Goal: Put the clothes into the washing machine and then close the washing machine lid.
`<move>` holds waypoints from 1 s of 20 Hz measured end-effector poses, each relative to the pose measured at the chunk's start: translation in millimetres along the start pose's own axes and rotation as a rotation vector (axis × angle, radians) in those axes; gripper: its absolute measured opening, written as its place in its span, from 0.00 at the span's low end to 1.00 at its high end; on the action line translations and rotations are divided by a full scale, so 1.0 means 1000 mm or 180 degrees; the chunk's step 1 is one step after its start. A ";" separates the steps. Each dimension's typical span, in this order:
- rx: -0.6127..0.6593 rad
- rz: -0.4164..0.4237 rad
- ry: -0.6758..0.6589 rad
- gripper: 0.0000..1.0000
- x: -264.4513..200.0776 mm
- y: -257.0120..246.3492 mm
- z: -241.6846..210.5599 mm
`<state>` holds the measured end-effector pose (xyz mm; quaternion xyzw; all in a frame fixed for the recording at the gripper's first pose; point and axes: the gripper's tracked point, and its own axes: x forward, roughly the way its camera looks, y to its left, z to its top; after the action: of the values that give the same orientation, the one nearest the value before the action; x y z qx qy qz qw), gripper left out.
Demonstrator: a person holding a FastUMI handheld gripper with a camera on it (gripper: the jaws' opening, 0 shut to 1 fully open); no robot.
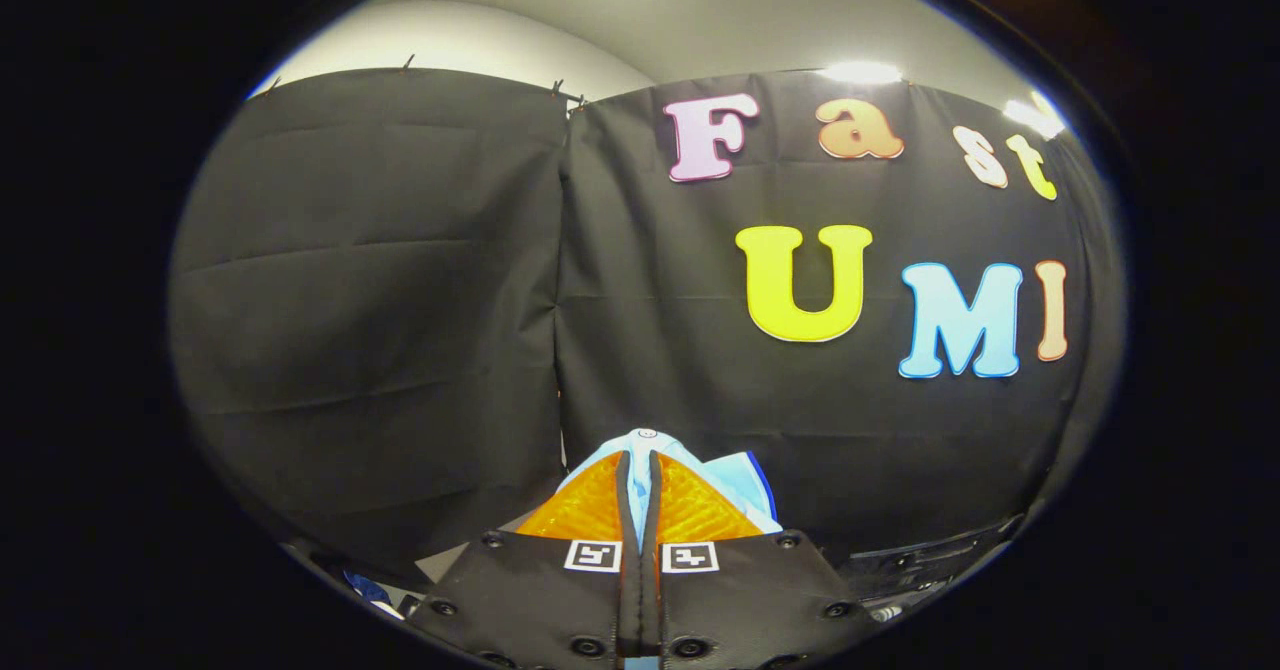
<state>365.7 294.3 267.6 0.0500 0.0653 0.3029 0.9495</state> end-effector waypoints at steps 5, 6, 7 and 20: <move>-0.0002 -0.0236 -0.0031 0.01 -0.026 -0.055 -0.003; -0.0004 -0.0297 -0.0037 0.01 -0.030 -0.068 -0.004; -0.0001 -0.0351 -0.0024 0.01 -0.036 -0.082 -0.006; 0.0149 -0.1089 0.0019 0.01 -0.111 -0.236 -0.029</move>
<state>405.7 39.5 217.8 0.0593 0.0827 0.1354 0.9856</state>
